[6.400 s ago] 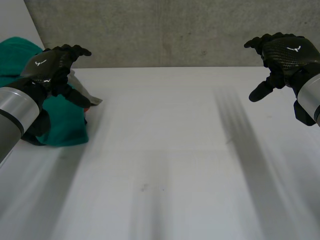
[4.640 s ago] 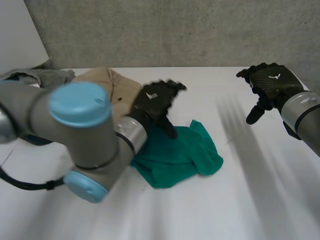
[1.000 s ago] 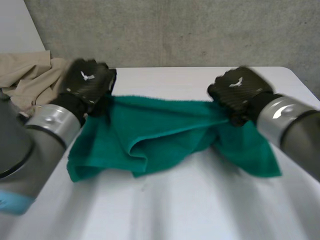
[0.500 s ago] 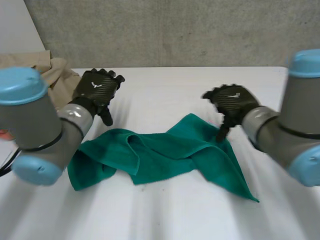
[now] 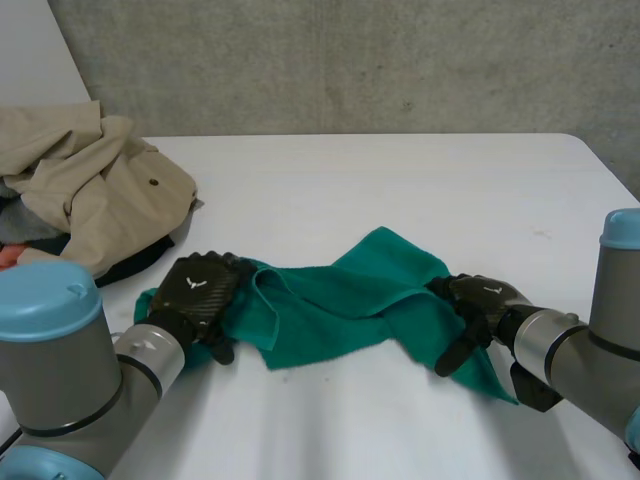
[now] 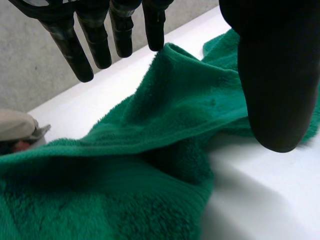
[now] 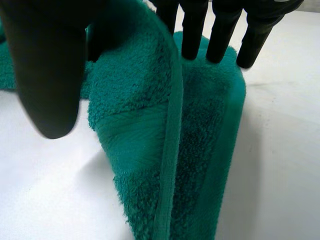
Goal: Fold the laundry.
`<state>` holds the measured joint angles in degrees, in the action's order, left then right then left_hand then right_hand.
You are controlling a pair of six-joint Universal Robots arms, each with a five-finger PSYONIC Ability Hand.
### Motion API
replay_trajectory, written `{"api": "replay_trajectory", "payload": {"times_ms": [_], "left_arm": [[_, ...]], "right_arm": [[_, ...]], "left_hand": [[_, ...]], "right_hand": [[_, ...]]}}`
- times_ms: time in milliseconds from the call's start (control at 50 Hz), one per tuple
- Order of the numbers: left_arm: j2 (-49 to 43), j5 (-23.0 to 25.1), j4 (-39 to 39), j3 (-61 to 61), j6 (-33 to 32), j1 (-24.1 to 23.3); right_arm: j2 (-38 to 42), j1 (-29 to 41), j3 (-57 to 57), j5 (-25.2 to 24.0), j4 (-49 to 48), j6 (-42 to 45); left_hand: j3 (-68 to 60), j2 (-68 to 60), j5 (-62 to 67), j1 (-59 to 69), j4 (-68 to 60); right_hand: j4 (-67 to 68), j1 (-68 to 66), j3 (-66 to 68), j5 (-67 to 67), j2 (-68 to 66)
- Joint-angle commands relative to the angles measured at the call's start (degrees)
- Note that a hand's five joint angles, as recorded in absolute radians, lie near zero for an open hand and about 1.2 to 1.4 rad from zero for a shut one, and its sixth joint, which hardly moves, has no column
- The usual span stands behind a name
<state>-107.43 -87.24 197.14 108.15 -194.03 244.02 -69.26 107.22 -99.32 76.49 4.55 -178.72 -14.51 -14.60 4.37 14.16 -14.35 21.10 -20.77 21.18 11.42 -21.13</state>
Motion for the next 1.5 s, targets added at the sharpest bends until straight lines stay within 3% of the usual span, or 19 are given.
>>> {"api": "replay_trajectory", "payload": {"times_ms": [20,60,80,100,140,220,280,400,480,640,660,680,700,840,1060,1140,1360,1440,1500], "left_arm": [[-6.4,0.0,5.4,-2.8,-4.9,0.2],[-8.4,0.1,5.4,-4.3,-6.4,0.6],[-9.2,0.1,5.3,-5.0,-7.3,0.7],[-10.5,0.2,5.3,-6.1,-8.9,1.2],[-11.0,0.1,5.3,-6.9,-9.9,1.6],[-8.3,0.1,5.6,-7.2,-10.3,2.3],[0.5,0.0,6.2,-6.7,-9.1,2.8],[12.6,0.9,5.9,-8.2,-0.6,5.1],[16.9,2.5,1.0,-9.9,0.5,8.3],[13.7,10.9,-6.2,-7.8,1.0,13.0],[12.3,11.6,-6.2,-6.9,1.0,12.7],[10.3,12.4,-5.7,-5.6,1.3,11.4],[9.4,12.4,-5.7,-5.1,1.4,10.3],[1.5,9.8,-0.3,-5.9,3.5,-4.8],[-15.4,1.0,2.6,-24.5,11.2,-18.5],[-23.5,0.9,-2.4,-33.4,11.2,-22.4],[-38.0,0.1,-11.5,-52.0,11.8,-23.9],[-39.9,-3.5,-11.2,-55.3,11.5,-23.7],[-39.5,-8.2,-9.5,-56.5,11.2,-23.4]], "right_arm": [[2.4,1.2,-0.3,0.7,-3.8,0.7],[2.6,1.4,-0.4,0.8,-4.7,1.2],[2.9,1.4,-0.4,1.1,-5.9,1.4],[2.9,1.5,-0.4,1.3,-6.4,1.4],[2.6,1.4,-0.3,1.8,-7.5,2.0],[0.9,0.7,0.6,4.2,-8.6,7.9],[-4.6,0.5,1.1,6.2,-8.3,15.7],[-14.7,-2.7,4.5,7.3,-5.4,31.6],[-21.3,-3.6,9.1,6.9,0.0,37.5],[-23.8,-3.7,13.8,4.1,12.0,39.4],[-22.2,-3.7,13.1,3.5,12.8,39.0],[-20.8,-3.6,12.7,3.1,12.8,38.9],[-19.5,-3.4,12.3,2.9,12.6,38.9],[-14.2,-3.2,8.9,3.3,9.2,36.3],[-16.8,-3.7,1.4,3.1,5.5,34.5],[-18.0,-3.8,-0.4,3.1,4.2,34.5],[-19.3,-5.4,-4.4,2.7,2.0,34.5],[-19.6,-6.3,-5.8,2.6,1.3,34.7],[-19.8,-7.0,-6.6,2.6,0.8,34.9]], "left_hand": [[-19.2,-19.1,19.3,19.5,-19.3],[-27.6,-27.5,27.8,28.0,-27.8],[-33.0,-32.9,33.1,33.3,-33.2],[-50.9,-50.8,51.0,51.2,-51.0],[-65.5,-65.4,65.6,65.8,-65.6],[-65.5,-65.4,65.6,65.8,-65.7],[-65.5,-65.4,65.6,65.8,-65.7],[-65.5,-65.4,65.6,65.8,-65.7],[-65.5,-65.4,65.6,65.8,-65.7],[-65.5,-65.4,65.6,65.8,-65.7],[-58.5,-58.4,58.7,58.9,-58.7],[-25.5,-25.4,25.6,25.8,-25.6],[-17.3,-17.2,17.5,17.7,-17.5],[-13.9,-13.8,14.0,14.2,-14.0],[-10.2,-10.1,10.3,10.5,-10.3],[-10.3,-10.3,10.5,10.7,-10.5],[-11.7,-11.6,11.8,12.0,-11.8],[-26.9,-26.9,27.1,27.3,-27.1],[-56.0,-55.9,56.2,56.4,-56.2]], "right_hand": [[28.5,-28.8,28.4,28.1,-28.4],[38.4,-38.7,38.3,38.1,-38.4],[53.6,-53.9,53.5,53.3,-53.6],[58.8,-59.2,58.8,58.5,-58.8],[58.9,-59.2,58.8,58.6,-58.9],[58.9,-59.2,58.8,58.6,-58.9],[58.9,-59.2,58.8,58.6,-58.9],[58.9,-59.2,58.8,58.6,-58.9],[58.9,-59.2,58.8,58.6,-58.9],[58.9,-59.2,58.8,58.6,-58.9],[58.9,-59.2,58.8,58.6,-58.9],[58.9,-59.2,58.8,58.6,-58.9],[58.9,-59.2,58.8,58.6,-58.9],[58.9,-59.2,58.8,58.6,-58.9],[58.9,-59.2,58.8,58.6,-58.9],[58.9,-59.2,58.8,58.6,-58.9],[58.9,-59.2,58.8,58.6,-58.9],[58.9,-59.2,58.8,58.6,-58.9],[58.9,-59.2,58.8,58.6,-58.9]]}}
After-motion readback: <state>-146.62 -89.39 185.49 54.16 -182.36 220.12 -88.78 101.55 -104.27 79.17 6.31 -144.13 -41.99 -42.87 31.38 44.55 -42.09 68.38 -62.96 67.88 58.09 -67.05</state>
